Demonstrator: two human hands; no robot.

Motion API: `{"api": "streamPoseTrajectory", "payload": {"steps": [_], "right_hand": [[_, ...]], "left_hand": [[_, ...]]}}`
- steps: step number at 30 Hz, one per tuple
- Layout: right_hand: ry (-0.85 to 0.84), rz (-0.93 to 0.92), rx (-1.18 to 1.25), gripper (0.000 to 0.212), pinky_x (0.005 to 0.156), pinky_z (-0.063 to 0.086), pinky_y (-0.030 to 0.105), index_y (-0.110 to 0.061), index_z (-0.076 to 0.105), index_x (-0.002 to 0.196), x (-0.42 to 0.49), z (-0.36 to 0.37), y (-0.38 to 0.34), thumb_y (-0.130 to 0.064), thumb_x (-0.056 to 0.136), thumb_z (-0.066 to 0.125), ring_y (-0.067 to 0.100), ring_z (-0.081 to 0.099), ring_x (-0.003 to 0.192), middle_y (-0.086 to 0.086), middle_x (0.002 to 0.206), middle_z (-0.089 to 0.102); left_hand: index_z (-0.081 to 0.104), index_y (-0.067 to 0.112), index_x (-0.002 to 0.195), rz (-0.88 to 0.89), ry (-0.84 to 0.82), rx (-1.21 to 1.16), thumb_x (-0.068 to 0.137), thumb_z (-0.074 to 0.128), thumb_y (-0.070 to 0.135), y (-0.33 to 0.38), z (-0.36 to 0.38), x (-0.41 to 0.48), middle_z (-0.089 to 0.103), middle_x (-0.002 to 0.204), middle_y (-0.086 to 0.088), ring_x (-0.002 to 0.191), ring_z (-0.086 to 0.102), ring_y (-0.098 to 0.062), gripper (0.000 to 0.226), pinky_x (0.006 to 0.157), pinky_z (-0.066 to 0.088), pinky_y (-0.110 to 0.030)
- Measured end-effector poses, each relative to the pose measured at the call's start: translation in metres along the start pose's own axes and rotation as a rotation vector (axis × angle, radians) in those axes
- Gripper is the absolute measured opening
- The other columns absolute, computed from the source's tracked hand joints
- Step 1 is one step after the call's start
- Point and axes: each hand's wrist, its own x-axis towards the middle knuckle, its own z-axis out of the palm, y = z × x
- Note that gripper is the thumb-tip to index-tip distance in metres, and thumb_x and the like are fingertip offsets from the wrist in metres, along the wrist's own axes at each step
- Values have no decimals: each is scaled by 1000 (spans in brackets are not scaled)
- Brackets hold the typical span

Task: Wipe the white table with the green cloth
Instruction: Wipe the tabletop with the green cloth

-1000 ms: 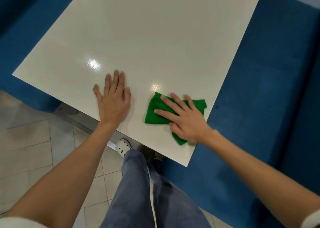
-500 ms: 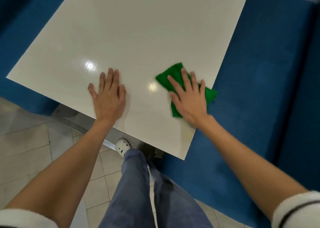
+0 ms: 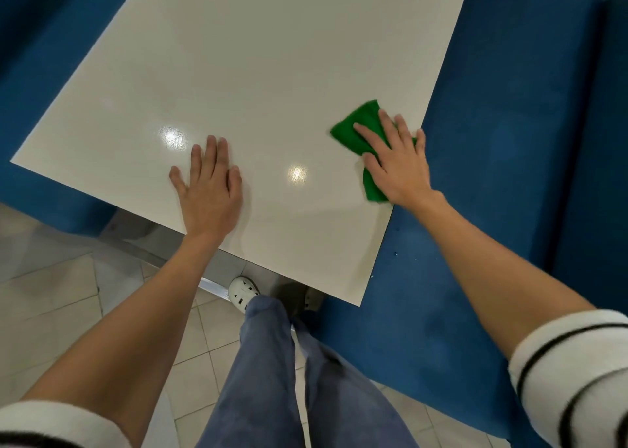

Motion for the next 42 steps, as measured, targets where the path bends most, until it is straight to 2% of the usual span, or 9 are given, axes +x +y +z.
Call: {"api": "streamPoseTrajectory", "payload": {"steps": [6, 11, 15, 21, 27, 32, 36, 40, 42], "right_hand": [[58, 120, -34, 54, 112, 11, 60, -31, 24, 150, -59, 24, -57, -40, 96, 24, 33, 13, 145, 12, 159, 15], [-26, -199, -42, 52, 114, 9, 56, -35, 25, 149, -156, 35, -79, -44, 98, 26, 29, 8, 147, 8, 160, 13], [-91, -447, -108, 52, 113, 10, 56, -44, 30, 145, -143, 24, -33, -49, 94, 29, 25, 17, 145, 1, 158, 20], [-42, -33, -52, 54, 113, 4, 60, -39, 27, 147, -40, 8, -25, -51, 94, 24, 29, 8, 147, 3, 160, 13], [107, 385, 49, 58, 114, 5, 56, -22, 25, 150, -9, 31, -127, -45, 97, 28, 42, 10, 144, 22, 157, 13], [81, 106, 94, 56, 114, 12, 54, -25, 31, 149, -66, 53, -197, -44, 97, 31, 39, 18, 143, 18, 156, 20], [60, -32, 16, 52, 112, 13, 49, -38, 29, 147, -122, 51, -155, -45, 96, 33, 31, 19, 144, 6, 158, 19], [92, 374, 33, 55, 116, 10, 51, -46, 16, 147, -143, 42, -104, -49, 93, 22, 26, 8, 147, -3, 160, 5], [148, 598, 82, 56, 117, 5, 51, -42, 16, 149, -127, 44, -110, -46, 94, 23, 31, 2, 147, 1, 161, 2]], "left_hand": [[17, 22, 153, 2, 3, -16, 102, 21, 34, -1, 1, 0, 15, 161, 4, 148, 10, -20, 52, 113, 4, -57], [16, 21, 153, 12, 4, -19, 103, 22, 34, -1, 1, 0, 15, 161, 3, 148, 10, -21, 52, 112, 3, -57], [16, 21, 153, 19, 1, -24, 103, 21, 34, -1, 0, -2, 15, 161, 3, 148, 9, -21, 52, 112, 3, -57], [18, 21, 153, 18, -4, -19, 103, 21, 32, -1, -1, -1, 16, 160, 3, 148, 10, -21, 52, 112, 5, -58], [18, 21, 153, 23, -8, -15, 103, 23, 33, -1, -2, -1, 16, 160, 3, 148, 10, -21, 52, 112, 5, -57], [24, 23, 152, 30, -25, -63, 103, 24, 33, -7, -8, 1, 18, 160, 3, 147, 13, -18, 50, 113, 6, -54], [34, 22, 148, 157, 15, -94, 99, 26, 36, -28, -18, 17, 30, 156, -2, 142, 28, -18, 51, 112, 10, -53], [26, 22, 151, 240, 26, -75, 102, 26, 35, -67, -29, 47, 22, 159, -3, 145, 20, -21, 50, 113, 3, -54], [22, 21, 152, 249, 28, -54, 103, 25, 34, -91, -34, 63, 17, 160, -3, 146, 15, -21, 51, 113, 2, -54]]}}
